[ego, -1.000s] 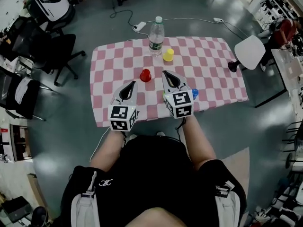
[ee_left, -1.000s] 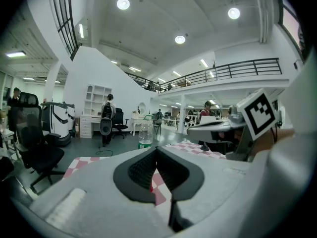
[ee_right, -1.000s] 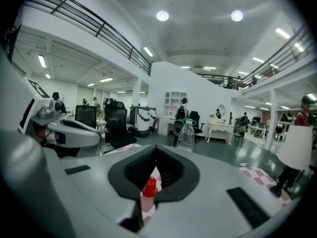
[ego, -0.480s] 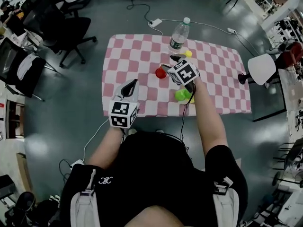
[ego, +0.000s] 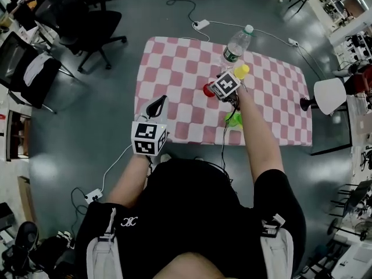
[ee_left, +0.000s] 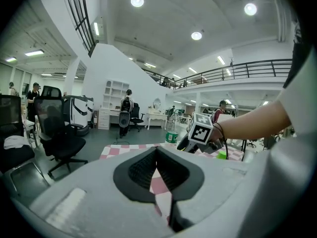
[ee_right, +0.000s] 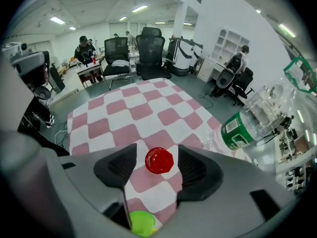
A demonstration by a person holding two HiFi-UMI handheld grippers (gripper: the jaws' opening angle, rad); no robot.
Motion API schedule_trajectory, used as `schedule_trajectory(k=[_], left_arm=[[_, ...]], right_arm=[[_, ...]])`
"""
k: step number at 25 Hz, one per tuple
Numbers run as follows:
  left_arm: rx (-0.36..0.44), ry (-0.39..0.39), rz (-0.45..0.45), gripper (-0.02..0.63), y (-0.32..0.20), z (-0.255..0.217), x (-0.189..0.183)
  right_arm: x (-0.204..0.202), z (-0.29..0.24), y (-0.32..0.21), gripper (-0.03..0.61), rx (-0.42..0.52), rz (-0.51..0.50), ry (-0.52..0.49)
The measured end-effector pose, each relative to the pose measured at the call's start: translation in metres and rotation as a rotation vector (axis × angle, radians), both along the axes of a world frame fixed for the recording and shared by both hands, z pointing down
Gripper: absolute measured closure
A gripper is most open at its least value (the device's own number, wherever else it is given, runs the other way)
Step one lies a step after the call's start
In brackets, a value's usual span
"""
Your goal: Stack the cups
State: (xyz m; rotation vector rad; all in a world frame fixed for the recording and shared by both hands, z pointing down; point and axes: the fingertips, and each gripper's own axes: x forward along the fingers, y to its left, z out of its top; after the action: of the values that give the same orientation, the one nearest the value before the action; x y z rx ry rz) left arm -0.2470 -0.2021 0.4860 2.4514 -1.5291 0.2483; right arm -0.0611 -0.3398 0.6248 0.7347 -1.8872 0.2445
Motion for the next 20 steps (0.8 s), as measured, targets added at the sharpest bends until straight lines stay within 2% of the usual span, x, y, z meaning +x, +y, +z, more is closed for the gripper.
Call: schedule_trajectory(k=[8,14,17,20], left_arm=[[-0.026,0.005,-0.025,0.598,-0.005,0.009,-0.017],[-0.049,0.007,-0.051,0.598,-0.006,0.016,-0.029],[-0.051,0.009,-0.056,0.598,-0.007,0.014,-0.032],[-0.046,0.008,-0.049,0.598,-0.008,0.012,-0.028]], right_arm=[[0.010,0.036,-0.011,0.326,-0.065,0.071,0.040],[0.015,0.051,-0.017,0.328,-0.041,0.120,0.055],[0.014,0.047,-0.017,0.362,-0.038,0.114,0.044],[0.015,0.037,-0.016,0.364,-0.028,0.103,0.034]])
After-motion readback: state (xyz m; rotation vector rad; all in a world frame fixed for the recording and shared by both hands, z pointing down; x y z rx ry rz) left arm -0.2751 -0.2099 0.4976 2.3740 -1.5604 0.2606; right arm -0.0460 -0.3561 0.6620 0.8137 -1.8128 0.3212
